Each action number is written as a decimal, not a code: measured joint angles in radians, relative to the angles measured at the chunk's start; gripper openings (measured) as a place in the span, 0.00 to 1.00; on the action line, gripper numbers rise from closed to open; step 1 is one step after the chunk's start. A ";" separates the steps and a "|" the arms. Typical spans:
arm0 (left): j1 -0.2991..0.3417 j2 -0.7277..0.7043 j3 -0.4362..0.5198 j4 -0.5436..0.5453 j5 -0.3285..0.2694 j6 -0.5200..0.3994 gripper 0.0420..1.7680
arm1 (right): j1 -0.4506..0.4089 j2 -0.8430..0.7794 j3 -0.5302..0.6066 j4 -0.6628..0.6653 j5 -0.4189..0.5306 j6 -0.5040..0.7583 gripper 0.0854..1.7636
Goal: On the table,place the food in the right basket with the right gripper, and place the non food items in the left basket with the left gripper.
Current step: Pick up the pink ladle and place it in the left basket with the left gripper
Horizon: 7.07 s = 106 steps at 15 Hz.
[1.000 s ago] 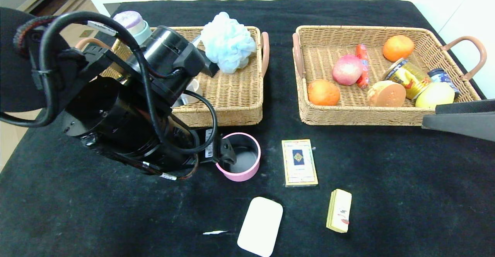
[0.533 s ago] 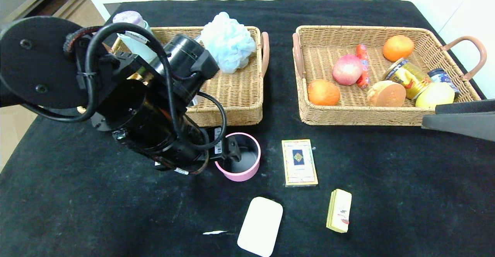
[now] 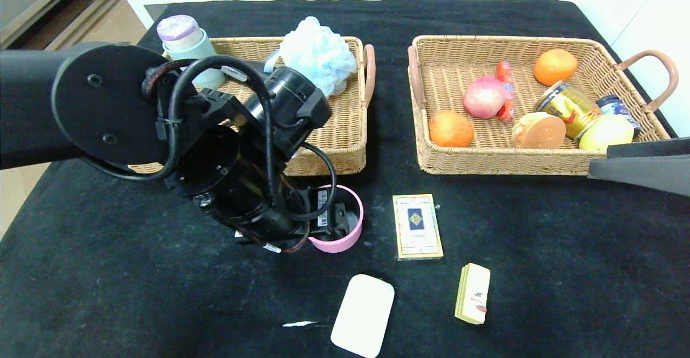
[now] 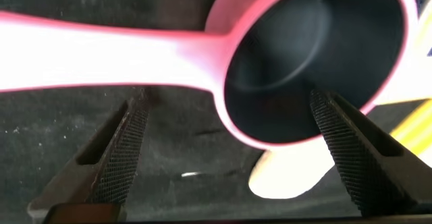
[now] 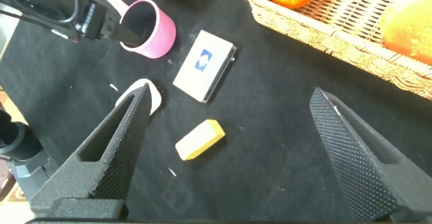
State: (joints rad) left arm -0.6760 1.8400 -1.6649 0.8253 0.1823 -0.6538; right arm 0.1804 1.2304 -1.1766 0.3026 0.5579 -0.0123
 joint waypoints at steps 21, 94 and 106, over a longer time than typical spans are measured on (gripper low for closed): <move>-0.021 0.076 -0.080 0.086 0.097 0.005 0.74 | -0.004 -0.006 -0.001 0.000 0.001 -0.001 0.97; 0.653 -0.028 -0.176 -0.422 -0.146 0.404 0.69 | 0.002 -0.017 0.006 0.000 0.001 -0.001 0.97; 0.654 -0.045 -0.171 -0.416 -0.147 0.403 0.91 | 0.001 -0.017 0.006 -0.001 0.001 -0.001 0.97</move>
State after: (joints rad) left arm -0.0221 1.7953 -1.8357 0.4098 0.0355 -0.2511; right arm 0.1813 1.2136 -1.1704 0.3019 0.5594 -0.0134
